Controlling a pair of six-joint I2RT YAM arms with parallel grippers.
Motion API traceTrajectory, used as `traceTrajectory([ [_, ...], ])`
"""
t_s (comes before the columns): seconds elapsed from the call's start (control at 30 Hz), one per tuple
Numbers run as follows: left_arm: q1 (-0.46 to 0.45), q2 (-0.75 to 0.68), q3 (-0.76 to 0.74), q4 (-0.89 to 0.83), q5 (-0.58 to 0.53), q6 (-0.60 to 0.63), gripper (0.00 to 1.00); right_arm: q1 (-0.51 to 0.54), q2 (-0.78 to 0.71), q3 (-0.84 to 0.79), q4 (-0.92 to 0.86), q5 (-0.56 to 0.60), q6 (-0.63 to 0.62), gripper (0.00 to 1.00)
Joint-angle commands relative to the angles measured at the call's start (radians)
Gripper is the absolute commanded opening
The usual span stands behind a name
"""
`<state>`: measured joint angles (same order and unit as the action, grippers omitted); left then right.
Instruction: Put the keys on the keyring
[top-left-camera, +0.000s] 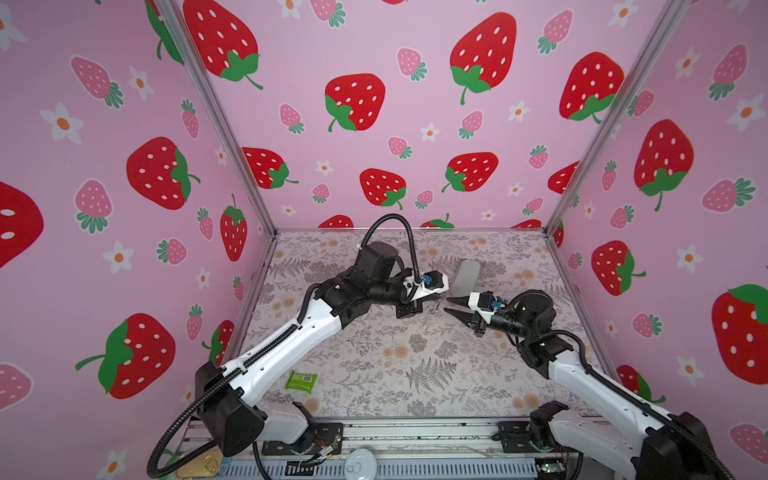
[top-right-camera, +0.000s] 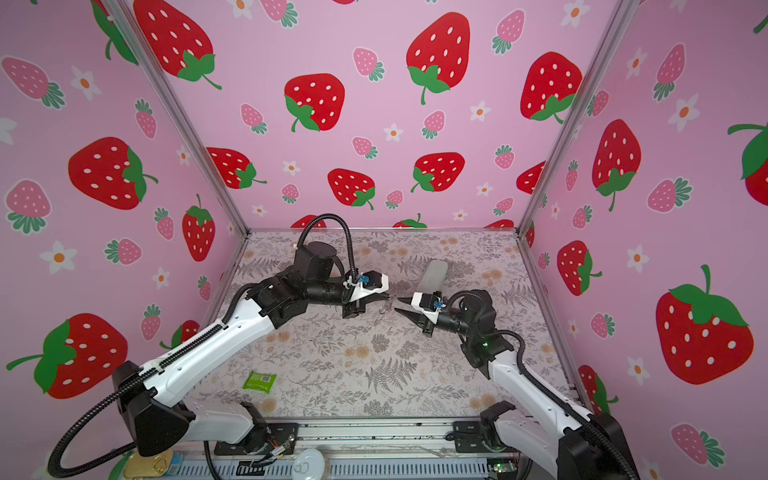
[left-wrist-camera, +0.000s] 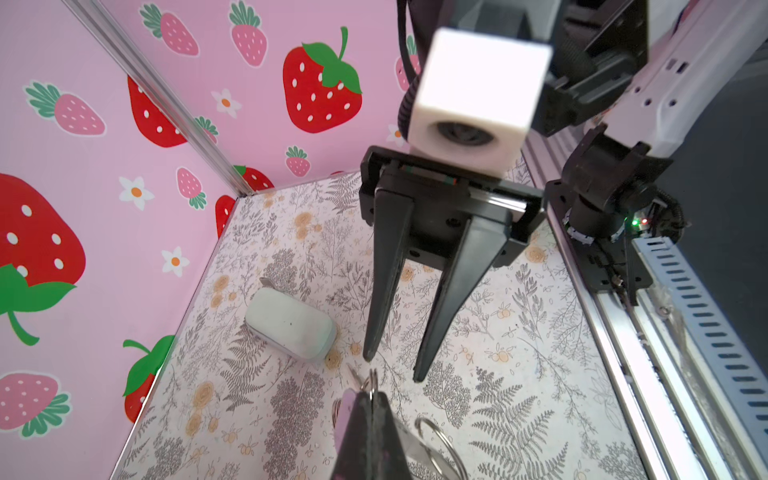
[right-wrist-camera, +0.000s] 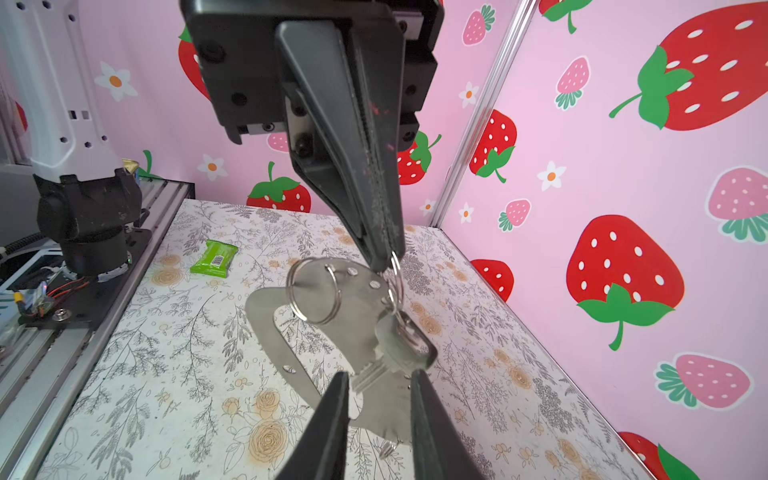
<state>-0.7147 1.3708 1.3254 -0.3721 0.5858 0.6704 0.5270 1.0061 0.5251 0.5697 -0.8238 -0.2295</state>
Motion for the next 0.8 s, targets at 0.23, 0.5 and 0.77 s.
traceTrajectory([
  [0.23,0.008,-0.019,-0.036,0.099,0.123,-0.056,0.00,-0.005,-0.060,-0.015,0.086,0.019,0.016,0.30],
  [0.5,0.008,-0.033,-0.058,0.162,0.147,-0.092,0.00,-0.001,-0.002,0.016,0.059,-0.079,0.015,0.22],
  [0.77,0.008,-0.029,-0.090,0.250,0.128,-0.160,0.00,0.011,-0.003,0.030,0.064,-0.060,-0.013,0.05],
])
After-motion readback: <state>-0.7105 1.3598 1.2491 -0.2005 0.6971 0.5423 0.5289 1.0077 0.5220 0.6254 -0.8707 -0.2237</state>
